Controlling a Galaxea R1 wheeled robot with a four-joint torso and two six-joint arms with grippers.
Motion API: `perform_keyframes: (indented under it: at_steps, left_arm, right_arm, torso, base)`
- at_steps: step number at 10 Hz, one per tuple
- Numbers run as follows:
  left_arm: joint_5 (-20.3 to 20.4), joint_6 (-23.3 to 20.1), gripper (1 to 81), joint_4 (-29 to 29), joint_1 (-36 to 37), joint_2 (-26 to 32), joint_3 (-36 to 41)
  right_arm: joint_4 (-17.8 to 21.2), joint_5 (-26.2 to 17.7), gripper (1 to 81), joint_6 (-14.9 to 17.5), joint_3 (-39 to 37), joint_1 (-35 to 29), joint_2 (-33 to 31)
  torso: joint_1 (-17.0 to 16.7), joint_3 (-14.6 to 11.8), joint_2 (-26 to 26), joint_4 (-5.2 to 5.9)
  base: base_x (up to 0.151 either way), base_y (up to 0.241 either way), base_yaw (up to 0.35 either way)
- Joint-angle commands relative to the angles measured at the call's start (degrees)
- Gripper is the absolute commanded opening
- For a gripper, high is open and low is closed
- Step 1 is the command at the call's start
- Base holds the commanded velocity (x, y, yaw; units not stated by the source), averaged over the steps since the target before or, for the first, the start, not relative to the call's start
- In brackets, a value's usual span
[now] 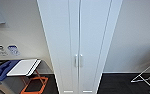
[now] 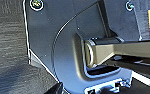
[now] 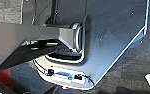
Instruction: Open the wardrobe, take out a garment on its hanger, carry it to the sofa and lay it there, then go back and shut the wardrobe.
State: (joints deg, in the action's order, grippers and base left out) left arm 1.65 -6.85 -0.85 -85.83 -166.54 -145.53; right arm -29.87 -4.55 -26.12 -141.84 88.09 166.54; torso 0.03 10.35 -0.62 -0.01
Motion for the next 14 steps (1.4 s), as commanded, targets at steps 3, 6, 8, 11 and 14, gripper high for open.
perform_keyframes:
  at_steps: [3,6,8,11,14]
  left_arm:
    - [-3.8,-0.4,81.1,0.1,0.9,0.3,0.3]
    - [-3.8,-0.4,81.1,0.1,0.9,0.2,0.4]
    - [-3.8,-0.4,81.1,0.1,0.8,0.2,0.5]
    - [-3.8,-0.4,81.1,0.1,0.9,0.2,0.4]
    - [-3.8,-0.4,81.1,0.2,0.9,0.2,0.3]
  right_arm:
    - [0.0,-3.2,81.1,0.1,0.3,-1.0,-0.6]
    - [0.0,-2.9,81.1,0.0,0.3,-1.0,-0.6]
    - [-0.2,-2.9,81.1,0.0,0.3,-1.1,-0.5]
    - [-0.3,-2.9,81.1,0.0,0.3,-1.2,-0.4]
    - [-0.4,-2.9,81.1,0.1,0.3,-1.2,-0.5]
  torso:
    - [0.0,0.0,0.0,0.00]
    - [0.0,0.0,0.0,0.00]
    - [0.0,0.0,0.0,0.00]
    - [0.0,0.0,0.0,0.00]
    - [0.0,0.0,0.0,0.00]
  base:
    - [0.113,0.000,0.000]
    - [0.116,0.000,0.000]
    - [0.115,0.000,0.000]
    - [0.116,0.000,0.000]
    - [0.116,0.000,0.000]
